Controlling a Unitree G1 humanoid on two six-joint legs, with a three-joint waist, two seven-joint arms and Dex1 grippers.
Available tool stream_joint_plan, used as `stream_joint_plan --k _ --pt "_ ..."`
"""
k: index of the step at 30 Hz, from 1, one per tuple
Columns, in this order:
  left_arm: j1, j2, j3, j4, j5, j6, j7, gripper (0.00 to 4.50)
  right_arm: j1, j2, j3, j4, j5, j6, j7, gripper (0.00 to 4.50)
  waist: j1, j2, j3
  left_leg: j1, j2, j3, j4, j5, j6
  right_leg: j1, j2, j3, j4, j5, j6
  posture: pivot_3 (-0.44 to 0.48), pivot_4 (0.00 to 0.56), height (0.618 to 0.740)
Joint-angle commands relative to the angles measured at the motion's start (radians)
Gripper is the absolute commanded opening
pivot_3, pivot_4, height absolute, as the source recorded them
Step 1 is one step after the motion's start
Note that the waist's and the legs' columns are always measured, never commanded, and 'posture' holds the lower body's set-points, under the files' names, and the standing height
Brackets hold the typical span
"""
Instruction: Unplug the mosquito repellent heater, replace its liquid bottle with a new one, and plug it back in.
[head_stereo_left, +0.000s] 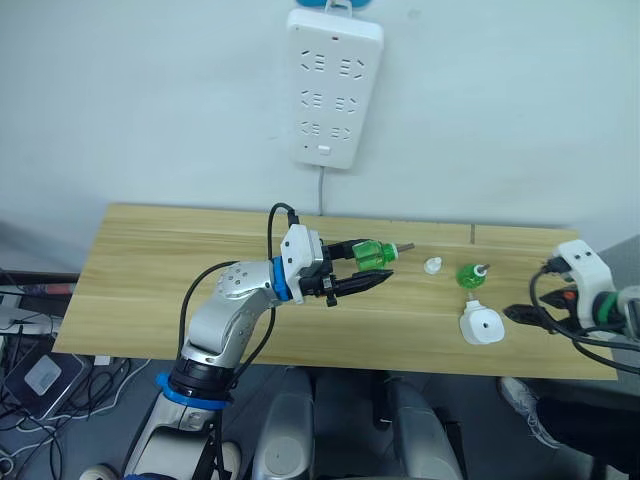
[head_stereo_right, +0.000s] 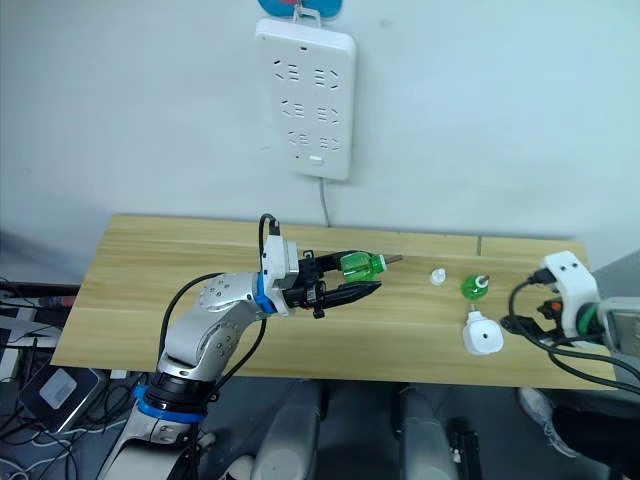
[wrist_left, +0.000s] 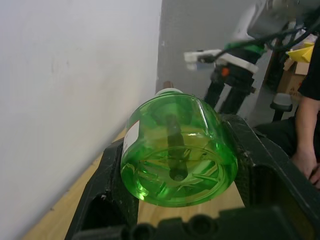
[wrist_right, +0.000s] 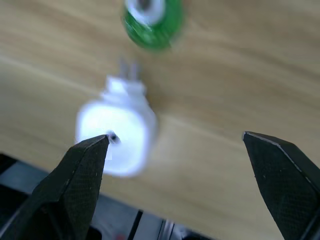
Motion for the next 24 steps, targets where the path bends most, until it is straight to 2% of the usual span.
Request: stream_joint_plan --k 1,7,13,24 --pt "-0.004 -0.012 -0.006 -0.045 -0.003 -0.018 0.013 2.26 -0.038 0.060 -0.028 -0.035 -0.022 0.111 -0.119 4.47 0.008 0.000 0.000 -0.001 0.000 0.000 0.000 0.000 0.000 0.000 0.000 0.000 -0.001 0.000 0.000 0.304 0.392 0.740" --pt "0.003 0.001 0.003 -0.046 -0.004 -0.020 0.018 2.26 -0.001 0.075 -0.050 -0.065 0.061 0.114 -0.220 4.47 0.029 0.000 0.000 -0.002 -0.001 0.000 0.000 0.000 0.000 -0.001 -0.001 0.000 -0.001 0.000 0.000 0.306 0.394 0.740" --pt "-0.016 -0.011 -0.004 -0.036 -0.001 -0.020 0.024 2.26 0.033 0.140 -0.067 -0.063 0.148 0.114 -0.300 4.47 0.034 0.000 0.000 -0.002 0.000 0.000 0.000 0.000 0.000 -0.002 0.000 0.000 0.000 0.000 0.000 0.313 0.396 0.740" --pt "-0.019 -0.006 -0.005 -0.029 0.000 -0.024 0.011 2.26 0.072 0.187 -0.093 -0.068 0.268 0.114 -0.429 4.47 0.035 0.000 0.000 -0.002 0.000 0.000 0.000 0.000 0.000 -0.002 0.000 0.000 0.000 0.000 0.000 0.311 0.398 0.740"
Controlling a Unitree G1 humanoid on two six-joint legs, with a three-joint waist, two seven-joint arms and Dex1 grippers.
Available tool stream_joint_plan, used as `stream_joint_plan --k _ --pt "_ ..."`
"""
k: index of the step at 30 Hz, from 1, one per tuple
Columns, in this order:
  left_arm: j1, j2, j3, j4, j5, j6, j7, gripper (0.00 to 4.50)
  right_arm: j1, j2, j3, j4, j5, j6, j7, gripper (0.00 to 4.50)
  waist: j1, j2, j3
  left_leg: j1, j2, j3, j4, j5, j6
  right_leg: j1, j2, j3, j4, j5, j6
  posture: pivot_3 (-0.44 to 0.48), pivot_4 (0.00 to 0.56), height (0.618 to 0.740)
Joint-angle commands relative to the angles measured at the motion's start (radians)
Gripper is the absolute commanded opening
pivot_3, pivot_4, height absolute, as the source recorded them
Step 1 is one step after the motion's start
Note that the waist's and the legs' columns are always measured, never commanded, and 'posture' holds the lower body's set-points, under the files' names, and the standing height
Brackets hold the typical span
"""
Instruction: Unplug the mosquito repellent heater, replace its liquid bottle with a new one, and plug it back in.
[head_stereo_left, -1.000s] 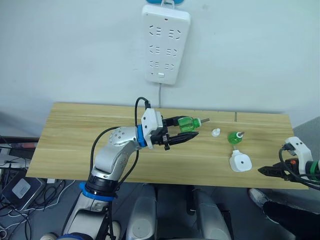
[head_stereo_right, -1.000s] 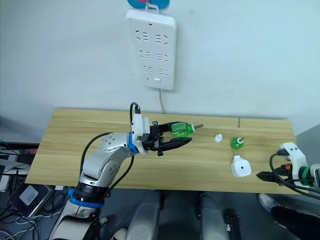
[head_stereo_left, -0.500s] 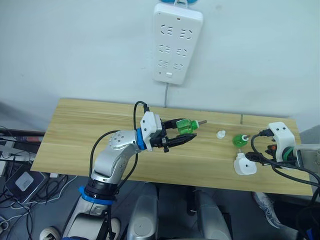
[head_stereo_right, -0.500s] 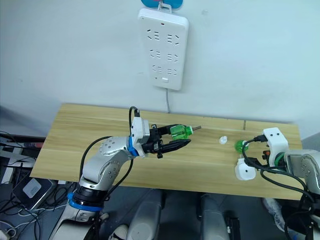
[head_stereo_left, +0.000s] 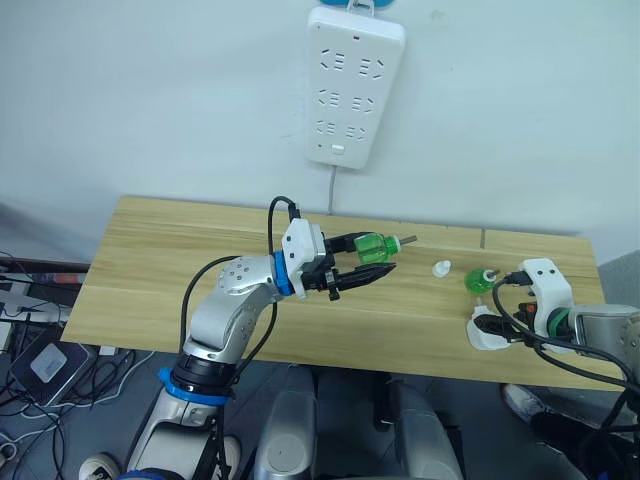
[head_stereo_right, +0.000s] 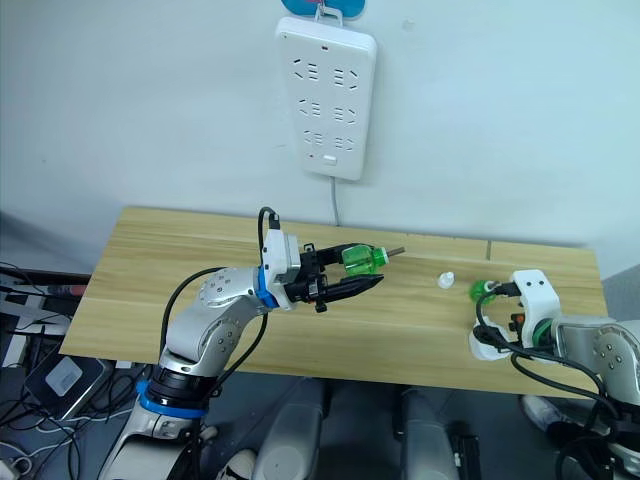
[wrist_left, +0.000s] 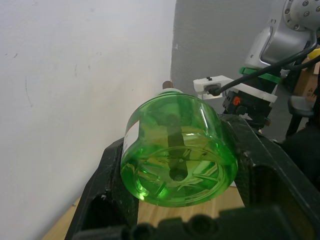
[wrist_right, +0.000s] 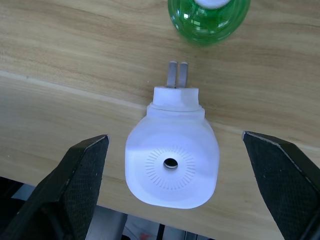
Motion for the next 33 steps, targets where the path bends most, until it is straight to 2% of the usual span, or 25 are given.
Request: stream_joint_plan --k 1,13,33 --pt "0.006 -0.005 -0.006 -0.030 -0.008 -0.013 -0.005 2.26 0.025 0.007 -0.034 -0.028 0.030 0.008 -0.031 4.47 0.000 0.000 0.000 0.000 0.000 0.000 0.000 0.000 0.000 0.000 0.000 0.000 0.000 0.000 0.000 0.311 0.399 0.740" --pt "0.000 0.000 -0.007 -0.025 -0.007 -0.012 -0.012 2.26 0.043 0.049 -0.021 -0.001 -0.036 0.008 -0.040 4.47 -0.001 0.000 0.000 0.000 0.000 0.000 0.000 0.000 0.000 0.000 0.000 0.000 0.000 0.000 0.000 0.310 0.399 0.740" --pt "0.007 0.008 -0.009 -0.050 -0.011 0.008 -0.004 2.26 0.051 0.037 0.081 0.074 -0.164 -0.111 0.088 4.47 -0.007 0.000 0.000 0.000 0.000 0.000 0.000 0.000 0.000 0.000 0.000 0.000 0.000 0.000 0.000 0.327 0.407 0.740"
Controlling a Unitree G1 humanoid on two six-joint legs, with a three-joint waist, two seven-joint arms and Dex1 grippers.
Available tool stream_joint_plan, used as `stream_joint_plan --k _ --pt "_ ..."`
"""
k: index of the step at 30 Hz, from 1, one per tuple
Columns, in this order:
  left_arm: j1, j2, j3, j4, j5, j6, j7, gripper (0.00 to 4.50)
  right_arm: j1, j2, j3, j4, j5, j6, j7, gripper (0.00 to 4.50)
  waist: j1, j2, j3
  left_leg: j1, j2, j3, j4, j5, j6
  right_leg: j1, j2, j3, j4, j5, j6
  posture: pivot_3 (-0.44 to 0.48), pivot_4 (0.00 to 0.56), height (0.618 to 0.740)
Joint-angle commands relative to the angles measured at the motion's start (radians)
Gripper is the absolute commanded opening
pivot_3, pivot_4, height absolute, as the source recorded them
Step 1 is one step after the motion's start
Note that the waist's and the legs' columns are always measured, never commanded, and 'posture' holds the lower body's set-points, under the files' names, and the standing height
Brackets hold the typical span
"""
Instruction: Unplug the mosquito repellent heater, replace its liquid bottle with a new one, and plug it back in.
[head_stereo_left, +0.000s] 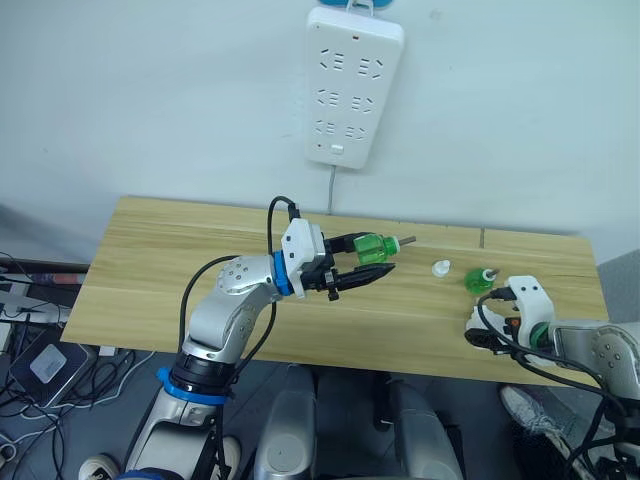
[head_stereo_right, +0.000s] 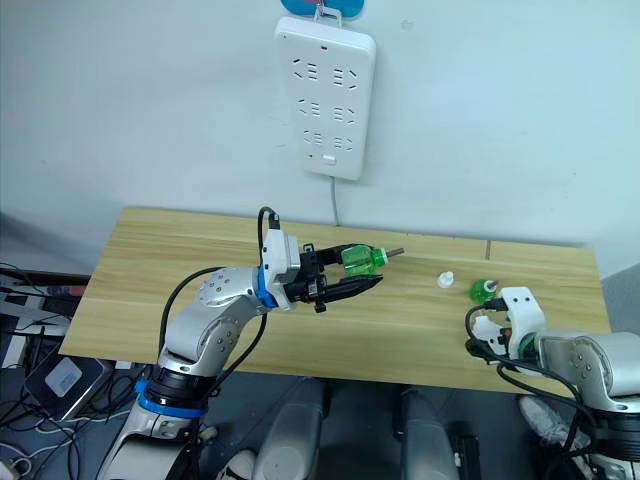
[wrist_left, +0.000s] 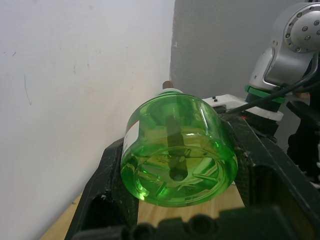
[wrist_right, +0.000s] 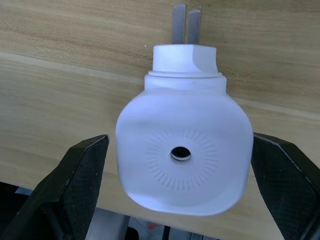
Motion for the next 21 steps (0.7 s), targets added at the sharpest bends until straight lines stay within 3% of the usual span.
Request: stream_joint_plan --k 1,5,8,9,11,18,21 --pt "0.009 0.002 -0.008 -0.051 -0.011 0.000 -0.003 2.26 0.012 -0.019 -0.002 0.001 -0.022 -0.022 0.023 4.47 0.000 0.000 0.000 0.000 0.000 0.000 0.000 0.000 0.000 0.000 0.000 0.000 0.000 0.000 0.000 0.328 0.408 0.740" --pt "0.011 0.002 -0.008 -0.055 -0.012 0.004 -0.003 2.26 0.010 -0.021 0.001 0.003 -0.036 -0.026 0.042 4.47 0.000 0.000 0.000 0.000 0.000 0.000 0.000 0.000 0.000 0.000 0.000 0.000 0.000 0.000 0.000 0.328 0.408 0.740" --pt "0.013 0.001 -0.009 -0.056 -0.011 0.003 -0.002 2.26 0.011 -0.020 -0.004 0.002 -0.039 -0.033 0.055 3.92 0.000 0.000 0.000 0.000 0.000 0.000 0.000 0.000 0.000 0.000 0.000 0.000 0.000 0.000 0.000 0.325 0.408 0.740" --pt "0.013 0.000 -0.009 -0.056 -0.010 0.002 -0.001 2.26 0.011 -0.020 -0.006 0.001 -0.040 -0.027 0.057 3.48 0.000 0.000 0.000 0.000 0.000 0.000 0.000 0.000 0.000 0.000 0.000 0.000 0.000 0.000 0.000 0.325 0.408 0.740" --pt "0.012 0.000 -0.010 -0.054 -0.008 -0.001 -0.003 2.26 0.012 -0.021 -0.009 -0.004 -0.038 -0.021 0.064 3.07 0.000 0.000 0.000 0.000 0.000 0.000 0.000 0.000 0.000 0.000 0.000 0.000 0.000 0.000 0.000 0.323 0.409 0.740" --pt "0.017 0.002 -0.014 -0.053 -0.022 -0.002 -0.024 2.26 0.034 -0.094 -0.086 -0.081 -0.002 0.022 0.138 3.02 0.000 0.000 0.000 0.000 0.000 0.000 0.000 0.000 0.000 0.000 0.000 0.000 0.000 0.000 0.000 0.297 0.393 0.740" --pt "0.020 0.012 -0.016 -0.070 -0.058 0.021 -0.061 2.26 0.048 -0.176 -0.192 -0.113 0.145 0.089 0.276 3.02 -0.001 0.000 0.000 -0.001 0.000 0.000 0.000 0.000 0.000 0.000 0.000 0.000 -0.001 0.000 0.000 0.282 0.385 0.740"
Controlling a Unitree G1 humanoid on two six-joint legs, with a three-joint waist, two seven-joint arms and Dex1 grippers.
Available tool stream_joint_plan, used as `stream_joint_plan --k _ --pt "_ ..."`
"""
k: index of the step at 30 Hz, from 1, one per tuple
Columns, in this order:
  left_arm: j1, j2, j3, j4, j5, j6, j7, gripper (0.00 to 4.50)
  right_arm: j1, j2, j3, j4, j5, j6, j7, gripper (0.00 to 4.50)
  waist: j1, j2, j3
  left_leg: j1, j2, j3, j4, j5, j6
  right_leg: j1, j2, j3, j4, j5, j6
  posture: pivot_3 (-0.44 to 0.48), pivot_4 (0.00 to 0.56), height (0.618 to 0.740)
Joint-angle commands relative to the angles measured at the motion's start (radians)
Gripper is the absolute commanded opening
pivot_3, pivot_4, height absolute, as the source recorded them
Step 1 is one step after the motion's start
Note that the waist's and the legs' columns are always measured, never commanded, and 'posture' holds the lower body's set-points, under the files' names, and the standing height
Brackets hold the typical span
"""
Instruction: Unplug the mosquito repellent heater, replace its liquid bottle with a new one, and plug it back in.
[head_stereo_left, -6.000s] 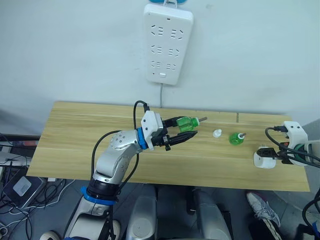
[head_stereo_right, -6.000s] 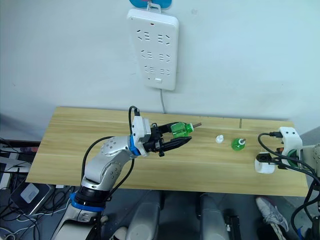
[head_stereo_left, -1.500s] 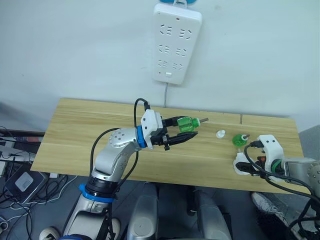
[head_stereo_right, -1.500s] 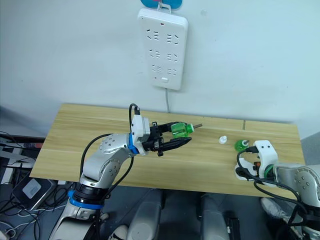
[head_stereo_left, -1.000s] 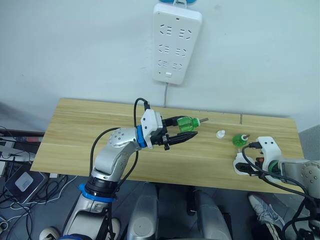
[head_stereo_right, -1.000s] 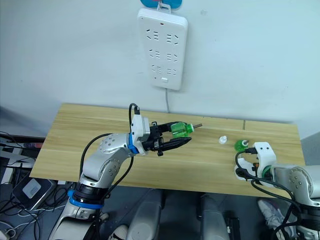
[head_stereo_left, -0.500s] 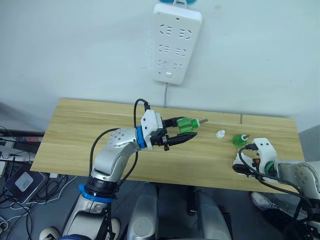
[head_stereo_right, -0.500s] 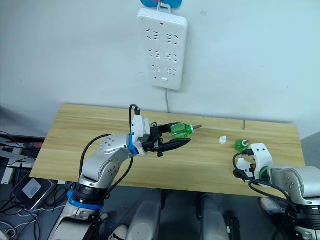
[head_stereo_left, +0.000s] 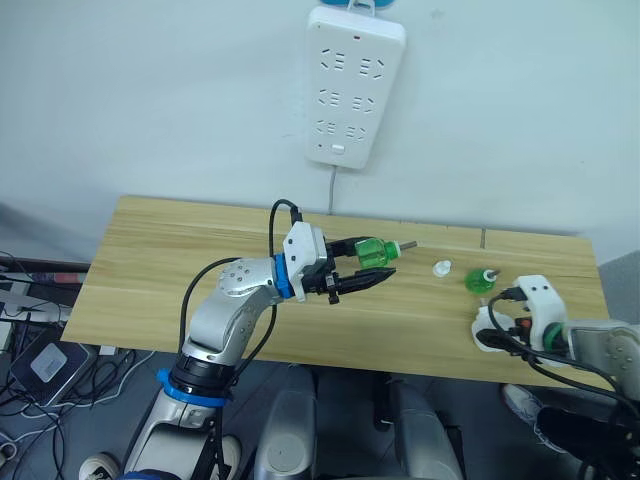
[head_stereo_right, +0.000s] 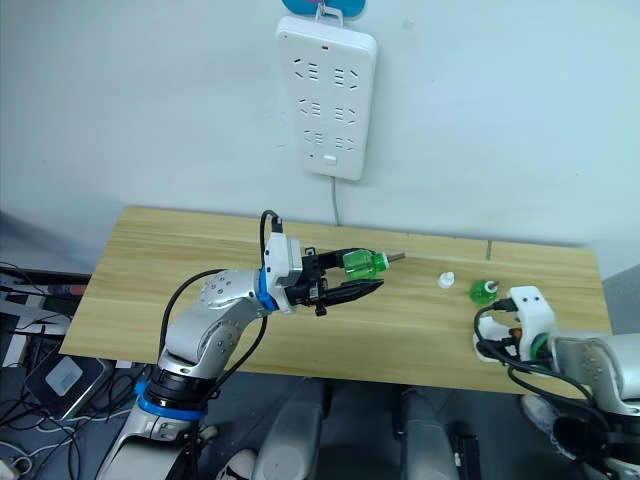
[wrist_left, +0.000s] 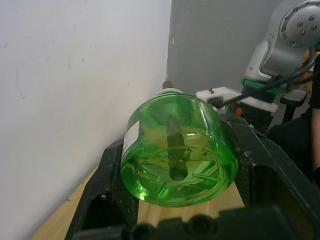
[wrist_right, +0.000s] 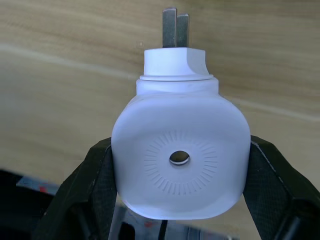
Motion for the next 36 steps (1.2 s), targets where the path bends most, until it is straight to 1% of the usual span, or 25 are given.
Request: stream_joint_plan --k 1,4,5,7,9,11,13,14,15,17,23,27,36 --pt "0.011 0.008 -0.007 -0.071 -0.062 0.021 -0.051 2.26 0.027 -0.113 -0.161 -0.040 0.211 0.064 0.175 3.02 -0.001 0.000 0.000 0.000 0.000 0.000 0.000 0.000 0.000 0.000 0.000 0.000 0.000 0.000 0.000 0.275 0.381 0.740" --pt "0.013 0.018 -0.022 -0.087 -0.081 0.033 -0.091 2.26 0.053 -0.219 -0.260 0.005 0.408 0.067 0.317 3.02 -0.002 0.000 0.000 0.001 0.000 0.000 0.000 0.000 0.000 0.001 0.000 -0.001 0.000 0.000 0.000 0.249 0.366 0.740" --pt "0.014 0.020 -0.026 -0.091 -0.086 0.036 -0.102 2.26 0.065 -0.252 -0.279 0.025 0.471 0.067 0.343 3.02 -0.002 0.000 0.000 0.000 0.001 0.000 0.000 0.000 0.000 0.001 0.000 -0.001 0.000 0.000 0.000 0.249 0.366 0.740" --pt "0.014 0.023 -0.038 -0.092 -0.090 0.030 -0.131 2.26 0.055 -0.284 -0.319 0.058 0.598 0.067 0.376 3.02 -0.003 0.000 0.000 0.001 0.000 0.000 0.000 0.000 0.000 0.001 0.000 0.000 0.000 0.000 0.000 0.222 0.351 0.740" --pt "0.007 0.018 -0.048 -0.086 -0.089 0.015 -0.154 2.26 -0.001 -0.317 -0.331 0.182 0.810 0.067 0.317 3.02 -0.005 0.000 0.000 0.001 0.000 0.000 0.001 0.000 0.000 0.002 0.000 0.000 0.000 0.000 0.000 0.217 0.346 0.740" --pt "-0.012 -0.007 -0.050 -0.068 -0.080 -0.007 -0.149 2.26 -0.061 -0.328 -0.327 0.278 0.980 0.034 0.186 3.02 -0.009 0.000 0.000 0.001 0.000 0.001 0.002 0.000 0.000 0.002 0.000 0.000 0.000 0.002 0.000 0.214 0.339 0.740" --pt "-0.025 -0.022 -0.052 -0.058 -0.077 -0.014 -0.148 2.26 -0.041 -0.374 -0.277 0.316 1.183 -0.068 0.045 3.02 -0.009 0.000 0.000 0.001 0.000 0.001 0.003 0.000 0.000 0.002 0.000 0.000 0.000 0.003 0.000 0.207 0.334 0.740" --pt "-0.026 -0.025 -0.055 -0.061 -0.079 -0.013 -0.153 2.26 -0.023 -0.398 -0.248 0.321 1.280 -0.119 0.000 3.02 -0.008 0.000 0.000 0.001 0.000 0.001 0.003 0.000 0.000 0.002 0.000 0.000 0.000 0.003 0.000 0.206 0.333 0.740" --pt "-0.025 -0.025 -0.059 -0.066 -0.081 -0.015 -0.160 2.26 -0.017 -0.415 -0.226 0.317 1.334 -0.145 -0.005 3.02 -0.009 0.000 0.000 0.000 0.000 0.001 0.003 0.000 0.000 0.002 0.000 0.000 0.000 0.003 0.000 0.206 0.333 0.740" --pt "-0.023 -0.028 -0.065 -0.074 -0.085 -0.017 -0.165 2.26 -0.012 -0.434 -0.199 0.289 1.368 -0.171 0.020 3.02 -0.012 0.001 -0.001 0.000 0.000 0.001 0.003 0.000 0.000 0.002 0.000 0.000 -0.001 0.003 0.000 0.207 0.326 0.740" --pt "-0.035 -0.058 -0.070 -0.047 -0.066 -0.040 -0.159 2.26 -0.014 -0.462 -0.151 0.242 1.368 -0.207 0.093 3.02 -0.015 0.001 -0.001 0.000 0.000 0.000 0.003 0.000 0.000 0.002 0.000 0.000 0.000 0.004 -0.002 0.209 0.323 0.740" --pt "-0.034 -0.072 -0.077 -0.045 -0.069 -0.045 -0.156 2.26 -0.020 -0.473 -0.127 0.233 1.368 -0.226 0.101 3.02 -0.018 0.001 -0.001 0.000 0.000 0.000 0.006 0.000 0.000 0.002 0.000 0.000 0.000 0.004 -0.001 0.210 0.316 0.740" --pt "-0.034 -0.095 -0.094 -0.027 -0.054 -0.065 -0.155 2.26 -0.060 -0.484 -0.082 0.240 1.368 -0.230 0.132 3.02 -0.028 0.003 -0.002 0.000 0.000 0.000 0.011 0.000 0.000 0.004 0.000 0.000 0.001 0.005 0.001 0.210 0.320 0.740"
